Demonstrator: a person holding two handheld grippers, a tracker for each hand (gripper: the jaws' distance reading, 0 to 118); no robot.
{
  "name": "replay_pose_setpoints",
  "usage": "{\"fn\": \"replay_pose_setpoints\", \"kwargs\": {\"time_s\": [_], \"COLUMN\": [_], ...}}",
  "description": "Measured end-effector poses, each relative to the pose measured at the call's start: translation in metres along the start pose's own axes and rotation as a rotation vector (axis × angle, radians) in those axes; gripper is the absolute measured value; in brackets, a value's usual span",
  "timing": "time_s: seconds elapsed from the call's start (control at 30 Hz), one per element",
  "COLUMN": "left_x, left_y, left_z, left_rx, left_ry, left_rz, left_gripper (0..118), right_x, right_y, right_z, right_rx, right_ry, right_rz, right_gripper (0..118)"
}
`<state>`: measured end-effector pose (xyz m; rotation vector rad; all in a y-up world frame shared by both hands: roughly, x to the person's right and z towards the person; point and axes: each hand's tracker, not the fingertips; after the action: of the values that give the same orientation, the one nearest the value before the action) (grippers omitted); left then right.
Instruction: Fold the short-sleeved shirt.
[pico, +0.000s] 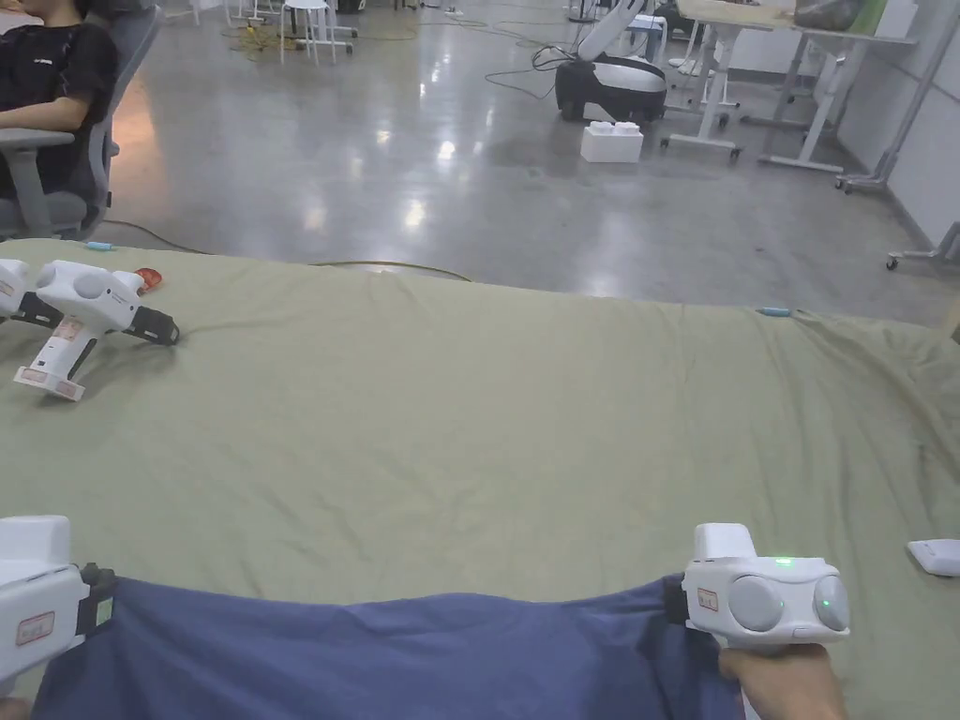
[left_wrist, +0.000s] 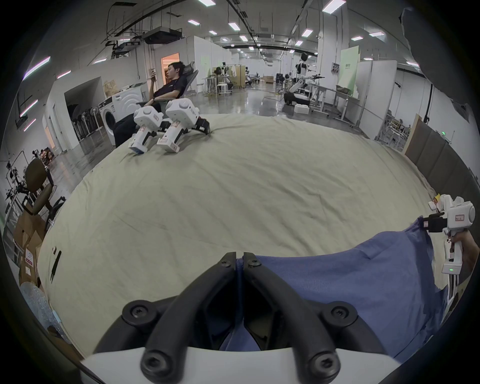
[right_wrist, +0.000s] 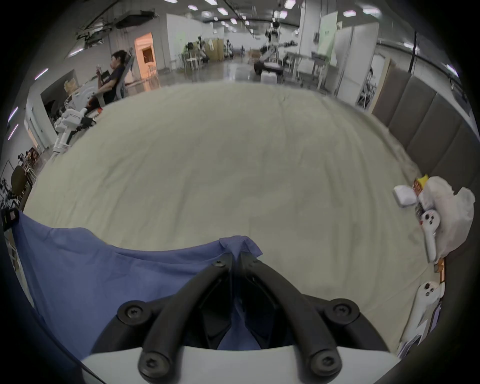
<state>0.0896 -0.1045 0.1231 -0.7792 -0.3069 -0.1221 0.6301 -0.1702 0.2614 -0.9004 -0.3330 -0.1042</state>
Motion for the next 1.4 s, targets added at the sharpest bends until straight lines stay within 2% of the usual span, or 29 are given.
{"fn": "replay_pose_setpoints", "kwargs": {"time_s": [0.37, 0.77, 1.07, 1.4], "left_x": [0.003, 0.027, 0.039, 0.042], "left_y": [0.041, 0.163, 0.269, 0.368], "left_z": [0.073, 0.154, 0.175, 0.179], "left_rx": [0.194, 0.413, 0.507, 0.588], "left_ry": [-0.054, -0.064, -0.060, -0.046], "left_rz": [-0.008, -0.101, -0.082, -0.031], "left_gripper": [0, 0, 0, 0], "right_x": [0.011, 0.037, 0.045, 0.050], "right_y": [0.024, 0.098, 0.186, 0.282], "right_z": [0.155, 0.302, 0.346, 0.364], "right_rx": [0.366, 0.662, 0.760, 0.833], "right_ry": [-0.068, -0.168, -0.227, -0.287], "right_rz": [-0.019, -0.008, -0.020, 0.020], "right_gripper": [3, 3, 3, 3]}}
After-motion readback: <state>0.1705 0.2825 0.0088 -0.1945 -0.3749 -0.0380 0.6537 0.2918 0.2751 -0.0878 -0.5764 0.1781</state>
